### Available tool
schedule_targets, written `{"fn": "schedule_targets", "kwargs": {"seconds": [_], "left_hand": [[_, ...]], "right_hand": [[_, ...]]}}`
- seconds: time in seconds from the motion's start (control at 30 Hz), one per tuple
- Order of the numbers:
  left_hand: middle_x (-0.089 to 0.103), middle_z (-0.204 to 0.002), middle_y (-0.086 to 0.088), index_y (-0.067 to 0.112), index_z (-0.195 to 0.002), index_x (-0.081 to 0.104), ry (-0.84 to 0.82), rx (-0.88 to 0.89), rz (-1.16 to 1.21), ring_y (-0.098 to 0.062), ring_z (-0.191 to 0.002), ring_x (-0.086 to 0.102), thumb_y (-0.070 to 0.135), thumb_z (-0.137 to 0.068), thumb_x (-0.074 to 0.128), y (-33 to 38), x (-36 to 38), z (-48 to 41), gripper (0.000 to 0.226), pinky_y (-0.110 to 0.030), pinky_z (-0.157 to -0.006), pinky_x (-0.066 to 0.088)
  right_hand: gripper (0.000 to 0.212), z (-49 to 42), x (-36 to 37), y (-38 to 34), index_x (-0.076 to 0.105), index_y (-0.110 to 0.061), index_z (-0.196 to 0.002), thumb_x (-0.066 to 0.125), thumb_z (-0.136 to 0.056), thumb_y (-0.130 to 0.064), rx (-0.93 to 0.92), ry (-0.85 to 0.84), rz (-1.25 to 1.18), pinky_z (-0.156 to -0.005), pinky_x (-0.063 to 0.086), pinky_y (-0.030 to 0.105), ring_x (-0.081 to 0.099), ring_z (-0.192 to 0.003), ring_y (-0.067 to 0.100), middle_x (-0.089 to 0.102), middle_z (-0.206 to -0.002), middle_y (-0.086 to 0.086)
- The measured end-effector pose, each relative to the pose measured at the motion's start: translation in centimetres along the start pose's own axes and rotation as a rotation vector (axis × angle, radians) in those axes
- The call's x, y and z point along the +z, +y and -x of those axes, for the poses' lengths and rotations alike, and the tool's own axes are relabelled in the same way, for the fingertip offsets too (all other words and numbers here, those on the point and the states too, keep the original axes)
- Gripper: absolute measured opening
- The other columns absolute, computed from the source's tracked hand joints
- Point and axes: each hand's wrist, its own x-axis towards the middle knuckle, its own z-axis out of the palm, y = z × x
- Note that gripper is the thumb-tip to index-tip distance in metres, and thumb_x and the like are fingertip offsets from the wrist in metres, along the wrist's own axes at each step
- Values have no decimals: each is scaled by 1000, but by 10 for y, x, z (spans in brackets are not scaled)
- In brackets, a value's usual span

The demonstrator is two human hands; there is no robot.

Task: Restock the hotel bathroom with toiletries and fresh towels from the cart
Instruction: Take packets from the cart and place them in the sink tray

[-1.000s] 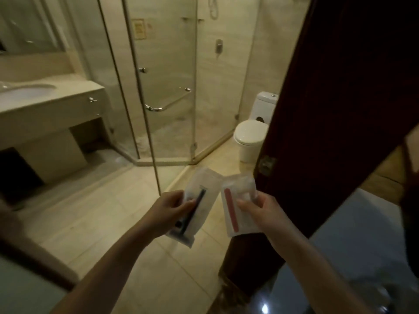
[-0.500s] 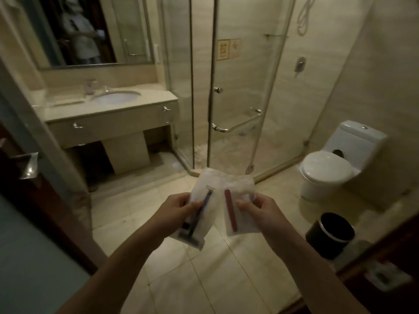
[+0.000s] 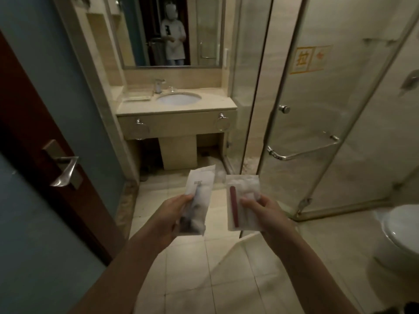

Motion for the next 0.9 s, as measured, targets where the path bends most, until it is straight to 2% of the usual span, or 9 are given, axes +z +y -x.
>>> {"fn": "schedule_targets", "kwargs": {"seconds": [0.13,0.2,0.3,0.47,0.53,0.67,0.8,0.9], "left_hand": [[57,-91,-15,0,-125,47,-4,-100,244,-24,-73,58,27,-94,45,24,-30,-46,42,-26,-46,54],[56,-94,-16,1,-129,44,37,-101,262,-25,-74,62,28,-94,46,40,-48,-73,44,-27,-46,54],[60,-92,-17,2,-129,43,25,-101,346,-26,-69,67,27,-96,43,68,-76,-115,41,-30,-48,56],[58,-114,-21,4,-137,36,14,-85,437,-32,-96,61,21,-95,42,120,-127,-194,46,-36,-60,60],[55,-121,-23,4,-133,38,58,-33,443,-32,-100,59,15,-95,41,139,-142,-223,40,-34,-57,59],[60,-106,-19,7,-110,51,76,59,466,-30,-96,60,3,-95,39,171,-164,-274,20,-33,-59,59],[61,-105,-17,10,-113,54,75,82,504,-30,-97,60,0,-94,39,193,-184,-328,26,-36,-65,59],[60,-106,-18,10,-116,54,83,89,508,-32,-99,59,-1,-93,40,206,-192,-369,29,-38,-67,58]], "right_hand": [[8,-66,19,-7,66,-16,-91,59,-89,-13,15,-45,12,-77,53,40,65,-87,25,69,-90,7],[8,-103,33,-13,65,-16,-95,59,-89,-16,9,-64,36,-75,53,39,65,-89,26,69,-93,9],[19,-161,59,-22,62,-12,-106,59,-89,-20,5,-102,44,-74,53,37,65,-93,28,67,-98,11],[17,-249,104,-45,61,-12,-104,58,-90,-18,5,-130,55,-71,53,35,64,-91,27,65,-99,12],[20,-281,115,-54,61,-11,-108,57,-90,-18,21,-134,39,-75,53,37,63,-94,28,65,-101,12],[20,-340,126,-65,61,-11,-108,56,-90,-18,44,-126,36,-79,53,40,64,-99,32,66,-106,16],[15,-402,138,-72,63,-10,-102,55,-91,-17,44,-123,67,-65,52,32,66,-84,26,67,-96,13],[12,-457,148,-74,64,-9,-98,55,-91,-15,49,-129,90,-48,48,22,64,-69,20,67,-85,10]]}}
